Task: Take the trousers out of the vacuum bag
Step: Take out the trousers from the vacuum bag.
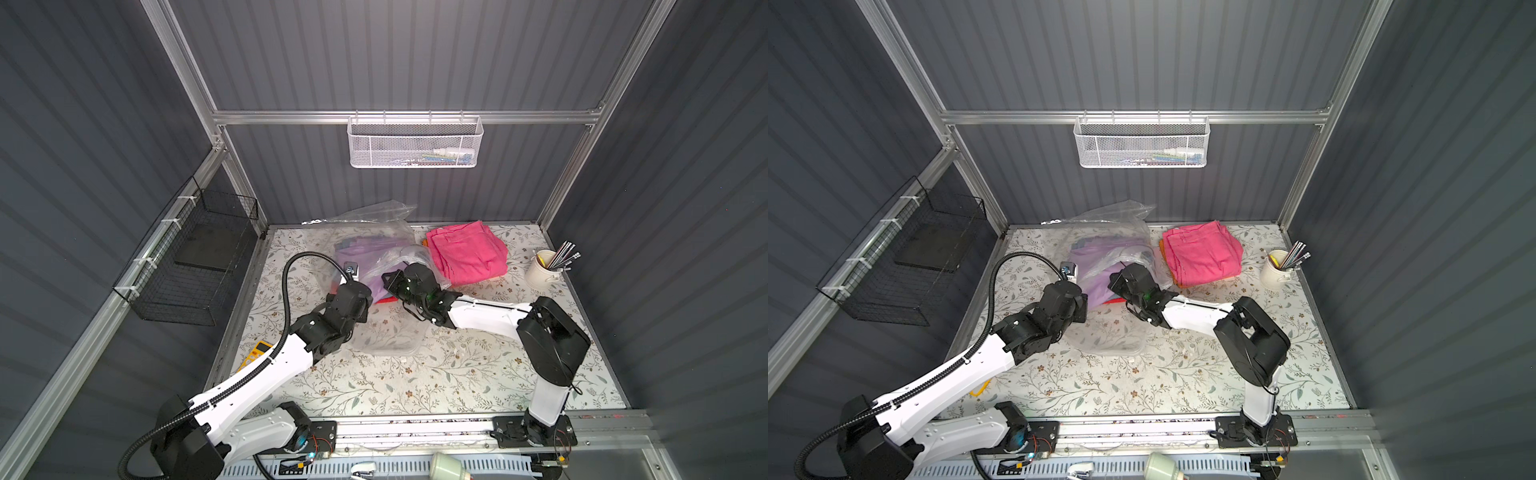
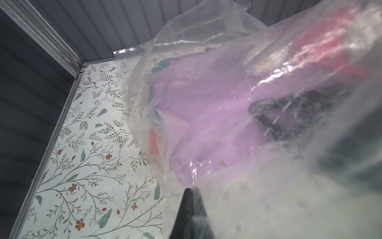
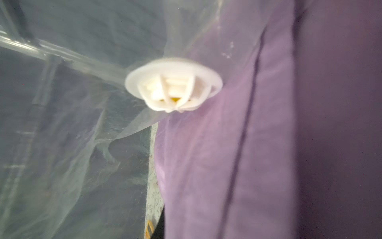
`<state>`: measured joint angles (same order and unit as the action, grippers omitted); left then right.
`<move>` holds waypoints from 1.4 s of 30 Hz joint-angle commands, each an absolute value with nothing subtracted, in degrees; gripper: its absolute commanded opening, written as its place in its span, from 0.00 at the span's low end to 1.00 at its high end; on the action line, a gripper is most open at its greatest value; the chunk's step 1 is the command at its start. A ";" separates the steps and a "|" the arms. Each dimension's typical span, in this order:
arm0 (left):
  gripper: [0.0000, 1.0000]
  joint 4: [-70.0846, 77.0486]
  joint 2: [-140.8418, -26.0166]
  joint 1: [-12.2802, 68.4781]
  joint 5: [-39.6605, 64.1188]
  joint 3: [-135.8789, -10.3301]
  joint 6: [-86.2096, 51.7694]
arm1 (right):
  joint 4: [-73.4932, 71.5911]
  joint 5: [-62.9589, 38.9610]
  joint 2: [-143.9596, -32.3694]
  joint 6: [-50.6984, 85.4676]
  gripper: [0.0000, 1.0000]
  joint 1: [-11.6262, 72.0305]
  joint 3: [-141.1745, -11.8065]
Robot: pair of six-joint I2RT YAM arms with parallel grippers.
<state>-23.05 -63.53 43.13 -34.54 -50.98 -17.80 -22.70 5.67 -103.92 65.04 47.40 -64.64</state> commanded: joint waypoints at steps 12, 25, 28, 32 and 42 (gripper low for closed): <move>0.00 -24.02 -63.46 42.87 -35.23 -51.49 -17.99 | -29.79 4.86 -112.64 67.56 0.31 48.53 -66.34; 0.00 -23.86 -63.74 42.85 -35.21 -51.09 -18.28 | -30.10 3.56 -106.06 67.56 0.00 47.07 -63.94; 0.00 -23.56 -63.98 42.80 -35.18 -51.15 -18.28 | -30.09 3.47 -102.30 67.60 0.00 47.67 -60.76; 0.00 -23.23 -64.44 42.84 -34.84 -51.19 -18.49 | -28.90 5.15 -101.72 66.49 0.00 49.59 -60.32; 0.00 -24.70 -67.30 42.84 -34.99 -53.17 -19.03 | -29.77 3.94 -100.57 66.86 0.00 51.94 -60.15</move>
<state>-23.29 -66.65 43.13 -34.54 -51.27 -17.87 -26.98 4.95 -105.19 67.85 51.00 -61.25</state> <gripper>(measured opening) 0.046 0.093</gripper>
